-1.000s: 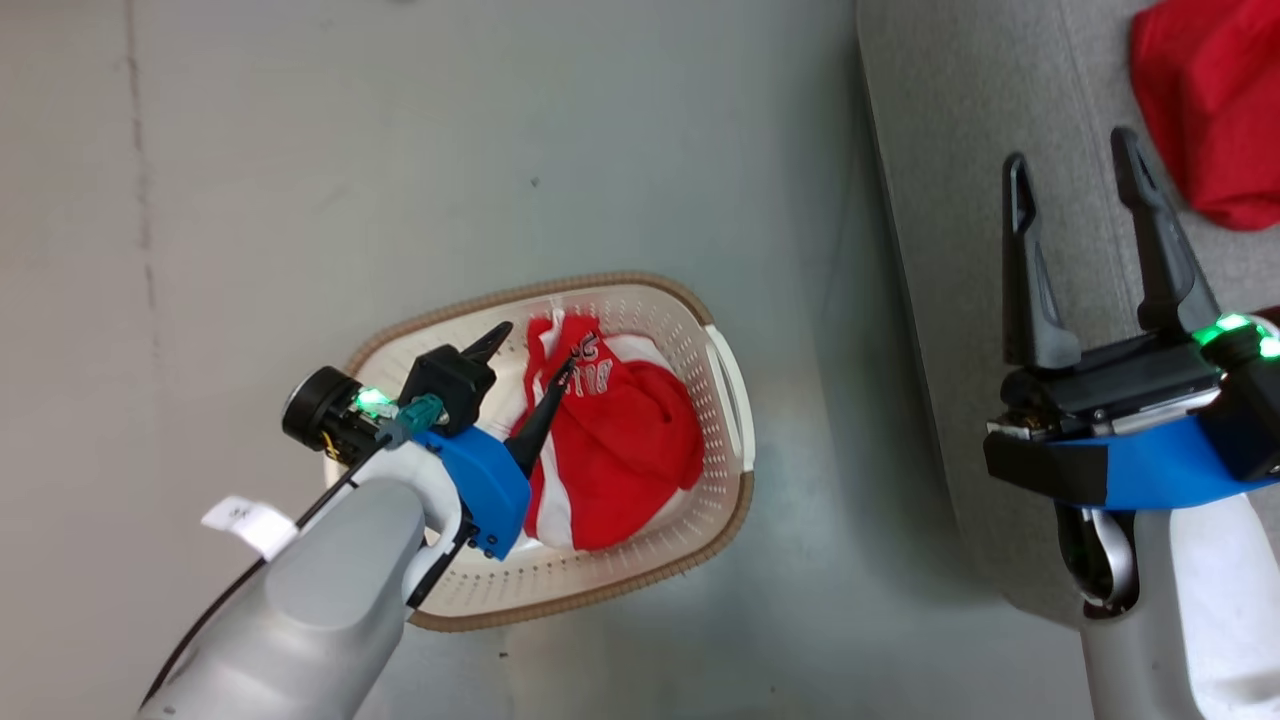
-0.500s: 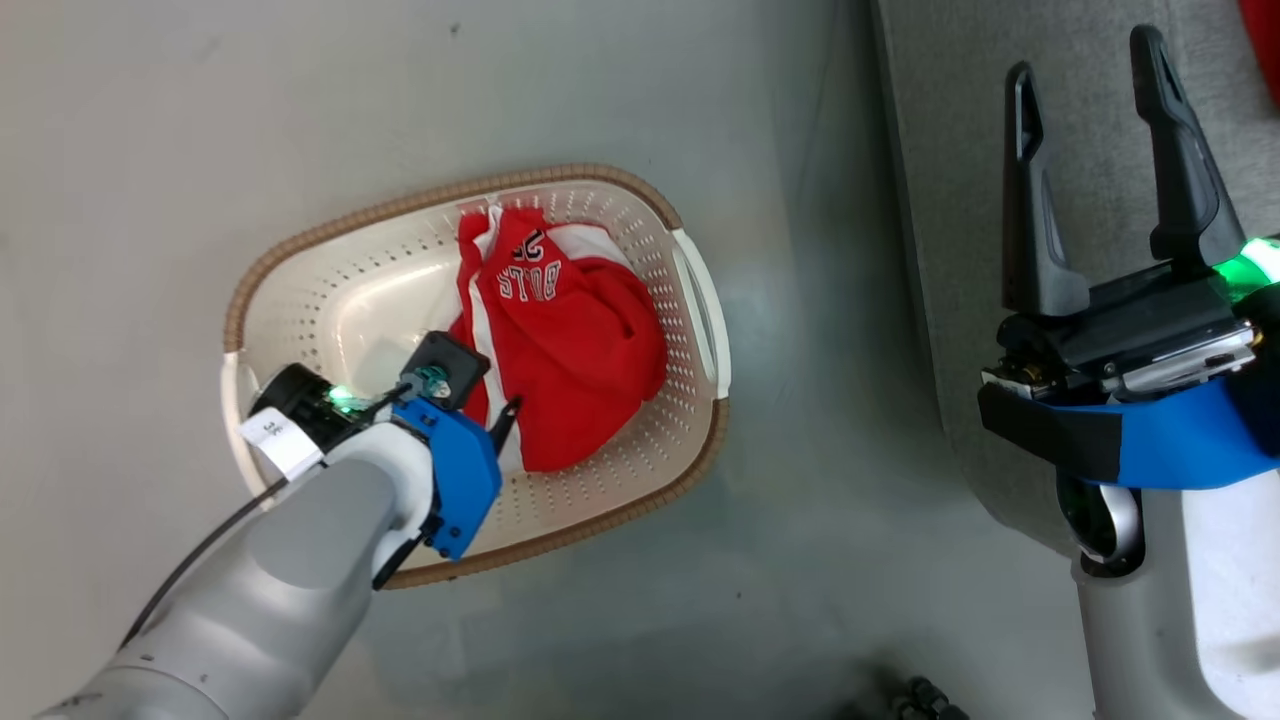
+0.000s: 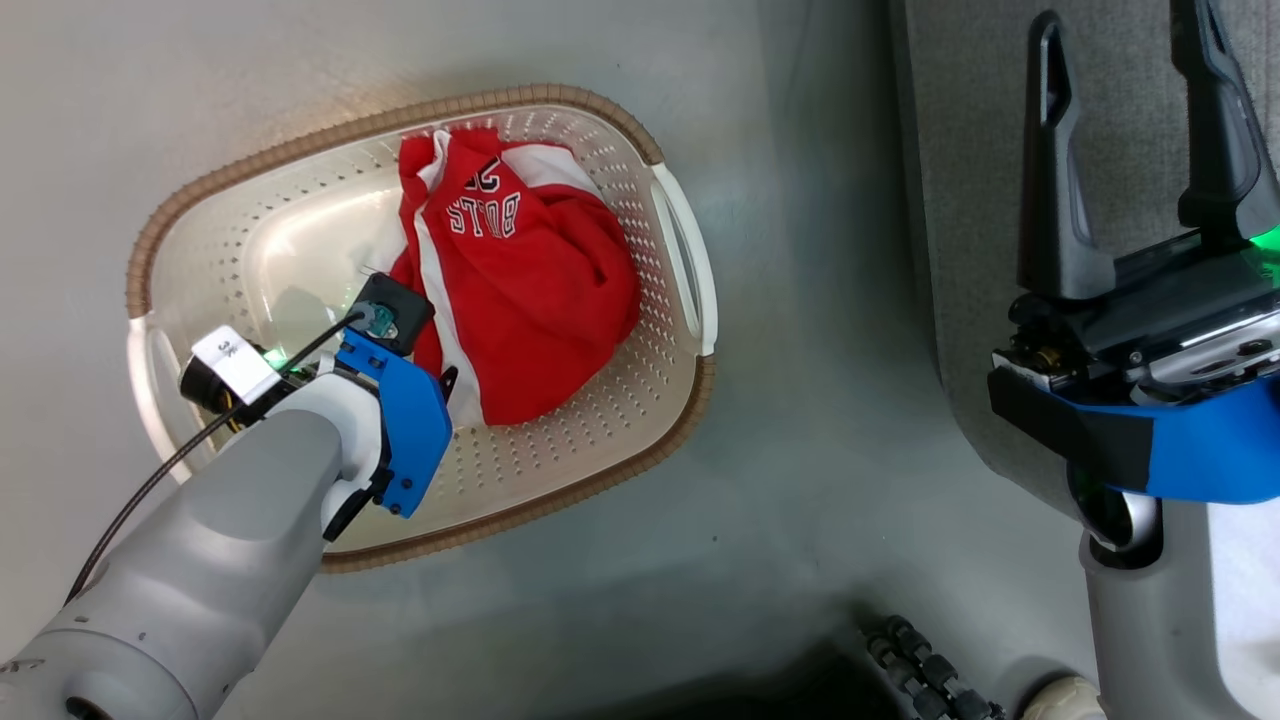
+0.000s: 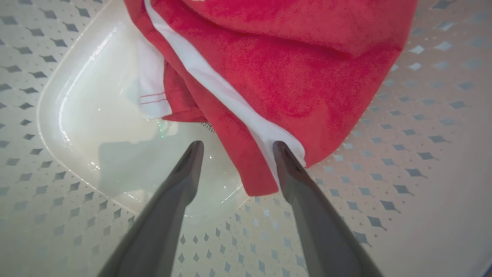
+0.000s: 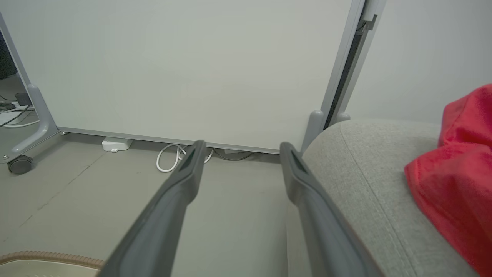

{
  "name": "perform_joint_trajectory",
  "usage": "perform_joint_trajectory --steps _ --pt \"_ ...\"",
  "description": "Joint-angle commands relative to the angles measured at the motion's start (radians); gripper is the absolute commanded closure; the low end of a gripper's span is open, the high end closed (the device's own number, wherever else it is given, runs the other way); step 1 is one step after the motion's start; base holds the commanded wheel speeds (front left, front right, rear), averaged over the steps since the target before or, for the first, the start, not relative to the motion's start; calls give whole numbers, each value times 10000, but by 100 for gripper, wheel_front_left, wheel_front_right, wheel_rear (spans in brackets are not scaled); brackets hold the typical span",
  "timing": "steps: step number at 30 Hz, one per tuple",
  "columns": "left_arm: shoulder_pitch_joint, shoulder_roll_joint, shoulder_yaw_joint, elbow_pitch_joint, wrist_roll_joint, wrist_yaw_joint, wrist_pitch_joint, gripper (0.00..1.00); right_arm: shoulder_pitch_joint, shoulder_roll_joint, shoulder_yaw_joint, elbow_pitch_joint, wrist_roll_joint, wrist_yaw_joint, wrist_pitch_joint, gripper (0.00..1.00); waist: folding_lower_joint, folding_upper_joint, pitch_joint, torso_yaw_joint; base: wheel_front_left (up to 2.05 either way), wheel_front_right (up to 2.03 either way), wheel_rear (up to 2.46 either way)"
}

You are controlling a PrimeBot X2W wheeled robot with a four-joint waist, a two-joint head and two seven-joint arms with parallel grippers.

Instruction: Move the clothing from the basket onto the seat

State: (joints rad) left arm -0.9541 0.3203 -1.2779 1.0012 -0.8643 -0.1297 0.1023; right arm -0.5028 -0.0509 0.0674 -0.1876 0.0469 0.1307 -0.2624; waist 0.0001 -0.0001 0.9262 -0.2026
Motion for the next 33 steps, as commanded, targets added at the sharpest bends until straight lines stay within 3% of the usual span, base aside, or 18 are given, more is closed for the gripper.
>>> perform_joint_trajectory --steps 1,7,20,22,23,24,33 --pt "-122 53 -23 5 -103 -6 137 0 -171 8 3 -84 32 2 -36 0 -1 1 144 -64 0 0 0" --pt "-333 187 -39 -110 -314 -6 993 0 -107 9 -32 -315 61 3 -36 0 -1 1 554 -176 0 0 0" --pt "-610 120 -41 -723 -978 -7 1123 0 -55 9 -51 -633 113 3 -36 0 -1 1 1158 -230 0 0 0" --pt "-596 154 -39 -831 -667 -7 1274 0 -9 9 -50 -637 129 2 -36 0 -1 1 1179 -241 0 0 0" --pt "-578 176 -41 -841 -556 -7 1317 62 0 9 -56 -634 142 3 -36 0 -1 1 1184 -239 0 0 0" --pt "-566 180 -40 -863 -499 -7 1311 100 13 9 -68 -637 152 2 -36 0 -1 1 1187 -235 0 0 0" --pt "-538 57 -40 -1005 -219 -7 957 100 -168 9 -118 -596 136 2 -36 0 -1 1 1016 -83 0 0 0"
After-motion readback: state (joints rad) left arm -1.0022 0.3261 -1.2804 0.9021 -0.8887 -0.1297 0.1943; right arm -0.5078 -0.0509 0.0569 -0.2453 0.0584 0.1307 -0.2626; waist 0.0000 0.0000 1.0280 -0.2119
